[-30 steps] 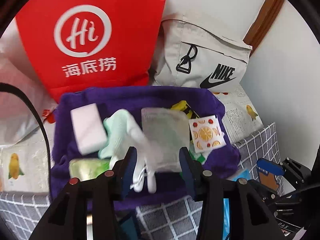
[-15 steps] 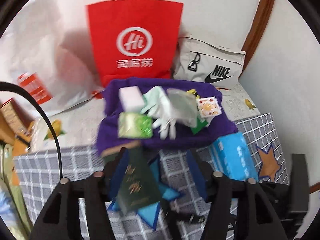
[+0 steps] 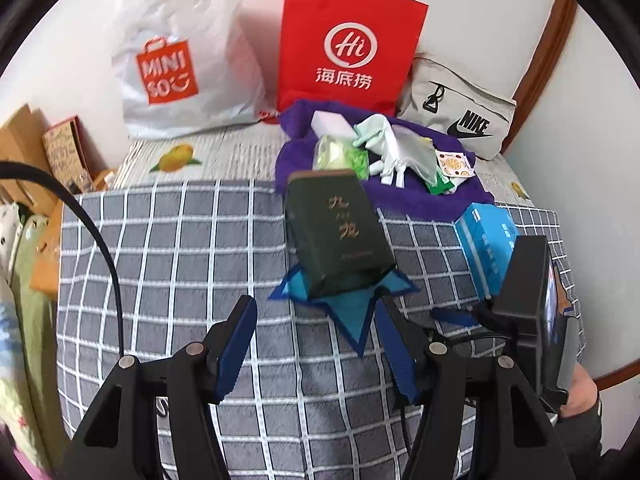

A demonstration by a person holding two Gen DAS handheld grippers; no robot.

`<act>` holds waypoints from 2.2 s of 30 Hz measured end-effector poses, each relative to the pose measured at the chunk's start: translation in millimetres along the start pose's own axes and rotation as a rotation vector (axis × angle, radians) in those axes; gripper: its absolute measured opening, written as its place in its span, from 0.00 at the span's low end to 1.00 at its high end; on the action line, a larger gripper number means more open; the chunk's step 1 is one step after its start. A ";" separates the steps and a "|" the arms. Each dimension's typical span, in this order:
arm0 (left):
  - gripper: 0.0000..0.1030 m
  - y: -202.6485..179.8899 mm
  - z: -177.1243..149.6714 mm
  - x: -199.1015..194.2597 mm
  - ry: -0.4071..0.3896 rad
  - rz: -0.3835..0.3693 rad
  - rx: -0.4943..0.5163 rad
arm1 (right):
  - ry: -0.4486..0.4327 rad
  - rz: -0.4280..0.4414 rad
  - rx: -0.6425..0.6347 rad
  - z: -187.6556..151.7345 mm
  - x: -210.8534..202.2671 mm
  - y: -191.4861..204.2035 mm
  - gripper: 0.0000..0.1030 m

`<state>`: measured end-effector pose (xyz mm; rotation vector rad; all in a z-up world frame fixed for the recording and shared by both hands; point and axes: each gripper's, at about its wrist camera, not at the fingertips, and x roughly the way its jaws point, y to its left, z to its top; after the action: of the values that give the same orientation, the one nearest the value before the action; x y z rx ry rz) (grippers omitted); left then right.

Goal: Organize soft objects

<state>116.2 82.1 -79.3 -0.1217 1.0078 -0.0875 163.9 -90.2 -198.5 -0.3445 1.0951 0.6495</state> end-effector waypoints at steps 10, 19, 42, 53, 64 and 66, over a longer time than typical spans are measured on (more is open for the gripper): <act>0.58 11.3 -16.1 5.7 0.016 -0.024 -0.029 | 0.010 -0.036 0.080 -3.1 -5.4 -8.2 0.20; 0.58 19.8 -29.7 17.7 0.045 -0.060 -0.065 | 0.013 -0.059 0.057 -9.7 1.0 -3.7 0.24; 0.60 -77.7 -54.6 110.7 0.185 0.009 0.167 | -0.189 -0.080 0.298 -65.3 -110.7 -51.5 0.20; 0.50 -63.2 -60.0 101.1 0.164 0.063 0.161 | -0.206 -0.044 0.364 -89.2 -109.0 -68.3 0.20; 0.21 -72.6 -66.4 100.9 0.136 -0.008 0.228 | -0.203 -0.019 0.386 -94.0 -100.9 -71.6 0.20; 0.21 -71.8 -68.0 100.7 0.137 -0.014 0.217 | -0.198 -0.009 0.384 -93.9 -98.7 -70.5 0.20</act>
<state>110.8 -6.1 -189.3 0.0760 1.1276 -0.2195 112.9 -227.9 -153.9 0.0454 1.0013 0.4417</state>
